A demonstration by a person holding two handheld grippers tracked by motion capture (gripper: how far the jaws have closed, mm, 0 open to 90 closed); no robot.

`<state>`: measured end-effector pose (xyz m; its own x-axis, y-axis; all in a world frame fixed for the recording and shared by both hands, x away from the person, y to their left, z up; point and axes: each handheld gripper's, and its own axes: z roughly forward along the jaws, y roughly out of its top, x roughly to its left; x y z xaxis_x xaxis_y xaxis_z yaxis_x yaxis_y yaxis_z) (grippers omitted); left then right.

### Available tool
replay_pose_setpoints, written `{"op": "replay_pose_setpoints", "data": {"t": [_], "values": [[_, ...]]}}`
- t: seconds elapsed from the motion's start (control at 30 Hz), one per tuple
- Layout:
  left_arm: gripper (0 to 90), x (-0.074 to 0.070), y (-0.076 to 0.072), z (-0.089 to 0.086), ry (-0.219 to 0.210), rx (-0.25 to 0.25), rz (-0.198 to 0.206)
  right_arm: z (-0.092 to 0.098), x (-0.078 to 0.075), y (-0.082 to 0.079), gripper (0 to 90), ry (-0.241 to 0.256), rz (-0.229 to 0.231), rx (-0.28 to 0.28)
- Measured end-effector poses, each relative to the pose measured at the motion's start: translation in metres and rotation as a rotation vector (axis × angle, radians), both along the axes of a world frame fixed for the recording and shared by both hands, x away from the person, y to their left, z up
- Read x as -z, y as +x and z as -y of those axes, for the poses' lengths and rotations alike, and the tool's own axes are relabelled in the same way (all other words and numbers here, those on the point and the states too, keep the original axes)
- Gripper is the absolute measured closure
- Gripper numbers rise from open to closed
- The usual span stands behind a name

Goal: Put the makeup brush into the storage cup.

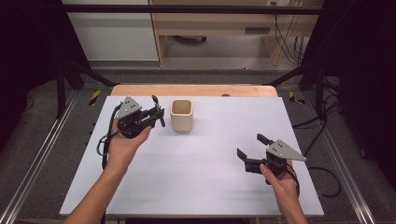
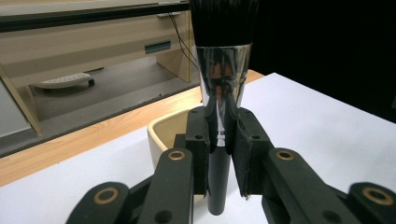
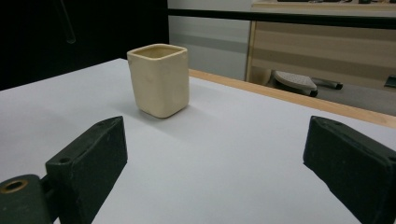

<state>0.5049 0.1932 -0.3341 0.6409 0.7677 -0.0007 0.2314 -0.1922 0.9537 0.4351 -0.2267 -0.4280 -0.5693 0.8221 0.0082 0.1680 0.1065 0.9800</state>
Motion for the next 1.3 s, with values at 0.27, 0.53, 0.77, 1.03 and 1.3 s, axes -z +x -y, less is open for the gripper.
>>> {"op": "replay_pose_setpoints", "data": {"t": [0.27,0.53,0.77,1.03,1.3], "values": [[77.0,-0.008,0.007,0.002,0.012,-0.002,0.009,0.019,0.004,-0.005,5.6,0.02,-0.003,0.038],[77.0,-0.008,0.015,0.005,0.02,-0.016,0.004,0.021,0.005,-0.004,5.2,0.026,0.008,0.029],[77.0,-0.008,0.02,0.01,0.022,-0.022,0.0,0.022,0.007,-0.005,5.1,0.022,0.013,0.03],[77.0,-0.008,0.026,0.019,0.032,-0.01,-0.001,0.022,0.008,-0.004,5.1,0.016,0.022,0.032],[76.9,-0.006,0.032,0.028,0.033,-0.003,-0.002,0.022,0.009,-0.004,5.1,0.012,0.022,0.035]]}}
